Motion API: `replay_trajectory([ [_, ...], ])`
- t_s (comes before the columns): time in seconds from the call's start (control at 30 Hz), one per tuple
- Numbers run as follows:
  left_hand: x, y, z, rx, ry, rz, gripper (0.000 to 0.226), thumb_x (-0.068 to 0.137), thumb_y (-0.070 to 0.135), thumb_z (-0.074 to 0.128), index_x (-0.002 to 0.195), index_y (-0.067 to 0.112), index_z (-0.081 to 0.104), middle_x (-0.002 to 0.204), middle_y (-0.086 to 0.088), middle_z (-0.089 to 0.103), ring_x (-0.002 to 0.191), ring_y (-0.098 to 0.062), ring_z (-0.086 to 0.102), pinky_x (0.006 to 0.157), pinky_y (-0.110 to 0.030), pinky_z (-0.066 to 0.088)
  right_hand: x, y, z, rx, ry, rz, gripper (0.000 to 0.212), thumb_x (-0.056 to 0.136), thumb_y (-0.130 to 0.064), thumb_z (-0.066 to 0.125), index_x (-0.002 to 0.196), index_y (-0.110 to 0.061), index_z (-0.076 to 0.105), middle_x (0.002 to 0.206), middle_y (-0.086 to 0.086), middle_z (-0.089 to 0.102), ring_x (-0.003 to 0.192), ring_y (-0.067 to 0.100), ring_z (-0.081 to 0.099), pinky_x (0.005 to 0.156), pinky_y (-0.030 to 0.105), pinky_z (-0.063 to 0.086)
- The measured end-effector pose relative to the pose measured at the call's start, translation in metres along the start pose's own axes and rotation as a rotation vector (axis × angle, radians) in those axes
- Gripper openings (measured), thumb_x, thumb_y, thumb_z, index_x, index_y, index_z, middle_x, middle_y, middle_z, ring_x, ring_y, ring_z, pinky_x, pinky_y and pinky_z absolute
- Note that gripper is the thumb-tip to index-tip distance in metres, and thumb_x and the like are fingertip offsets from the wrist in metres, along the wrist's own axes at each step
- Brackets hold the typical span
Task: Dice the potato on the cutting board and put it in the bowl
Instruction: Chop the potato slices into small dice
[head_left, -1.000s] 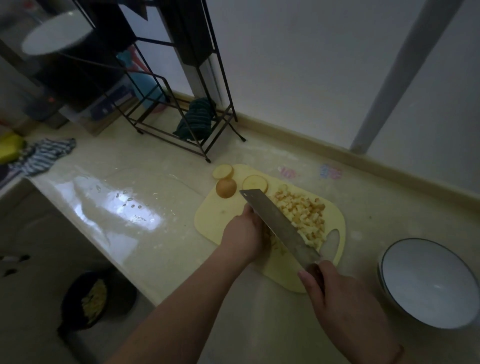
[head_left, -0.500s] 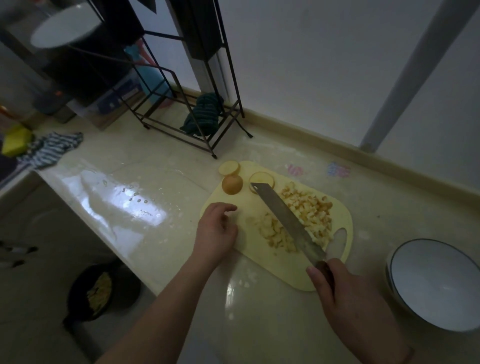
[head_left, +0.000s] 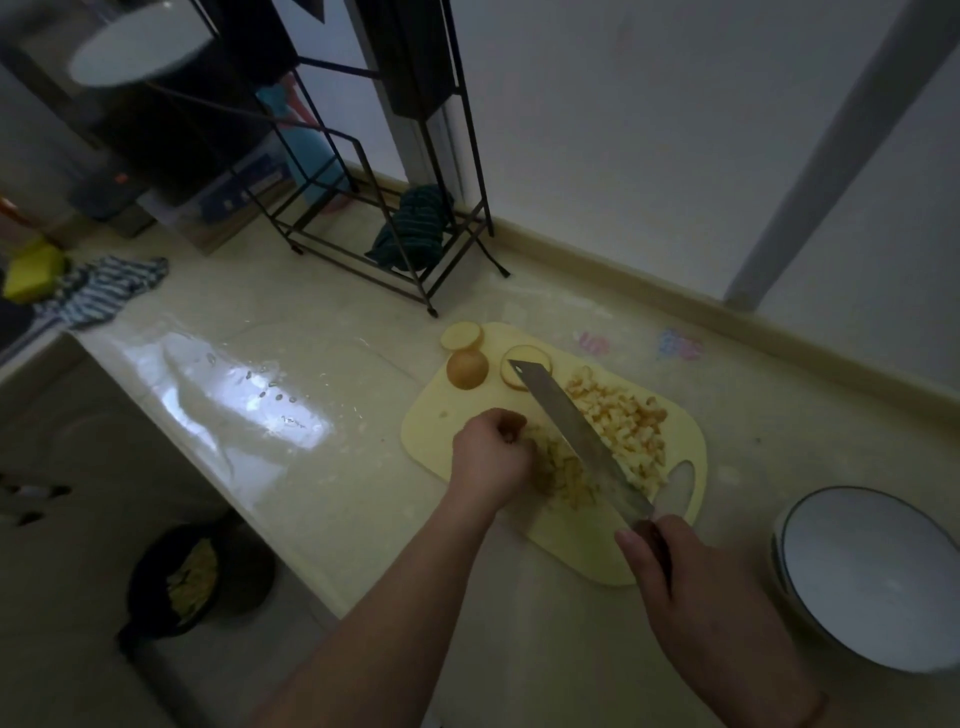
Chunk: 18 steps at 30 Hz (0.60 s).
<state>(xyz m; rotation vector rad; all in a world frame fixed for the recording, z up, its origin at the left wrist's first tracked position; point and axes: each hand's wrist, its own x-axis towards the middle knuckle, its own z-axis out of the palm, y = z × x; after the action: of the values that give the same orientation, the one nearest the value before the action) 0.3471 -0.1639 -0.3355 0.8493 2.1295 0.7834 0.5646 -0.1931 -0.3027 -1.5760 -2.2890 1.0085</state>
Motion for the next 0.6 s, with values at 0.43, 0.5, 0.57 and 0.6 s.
replay_trajectory([
  [0.43,0.016,-0.015,-0.029,-0.230,-0.001,0.282,0.041,0.086,-0.015,0.065,0.110,0.017,0.071,0.098,0.000,0.075,0.089,-0.002,0.072,0.084,-0.018,0.055,0.000,-0.003,-0.010,0.078,-0.008,0.057,0.044,0.080,-0.070,0.024,0.083,-0.032,0.046,0.059,0.001,0.057,0.054,0.014,0.056,0.054,0.036,0.046],
  [0.5,0.021,-0.016,-0.036,-0.279,-0.012,0.232,0.036,0.082,-0.013,0.071,0.102,0.017,0.071,0.090,0.000,0.074,0.085,-0.010,0.074,0.083,-0.022,0.056,0.000,-0.004,-0.009,0.083,-0.010,0.070,0.045,0.080,-0.070,0.024,0.083,-0.032,0.047,0.060,0.001,0.058,0.055,0.013,0.057,0.054,0.031,0.044],
  [0.57,0.021,-0.010,-0.032,-0.327,-0.086,0.195,0.035,0.080,-0.014,0.072,0.096,0.017,0.071,0.088,-0.005,0.073,0.084,-0.015,0.074,0.083,-0.026,0.057,0.001,-0.005,-0.007,0.090,-0.013,0.085,0.042,0.080,-0.069,0.026,0.084,-0.033,0.047,0.061,0.000,0.059,0.057,0.012,0.057,0.052,0.026,0.041],
  [0.6,0.019,-0.005,-0.026,-0.361,-0.141,0.183,0.034,0.082,-0.015,0.070,0.095,0.017,0.070,0.089,-0.006,0.073,0.084,-0.015,0.074,0.082,-0.025,0.057,0.001,-0.006,-0.007,0.096,-0.017,0.092,0.040,0.080,-0.068,0.027,0.083,-0.034,0.047,0.062,0.000,0.058,0.057,0.011,0.056,0.052,0.025,0.041],
])
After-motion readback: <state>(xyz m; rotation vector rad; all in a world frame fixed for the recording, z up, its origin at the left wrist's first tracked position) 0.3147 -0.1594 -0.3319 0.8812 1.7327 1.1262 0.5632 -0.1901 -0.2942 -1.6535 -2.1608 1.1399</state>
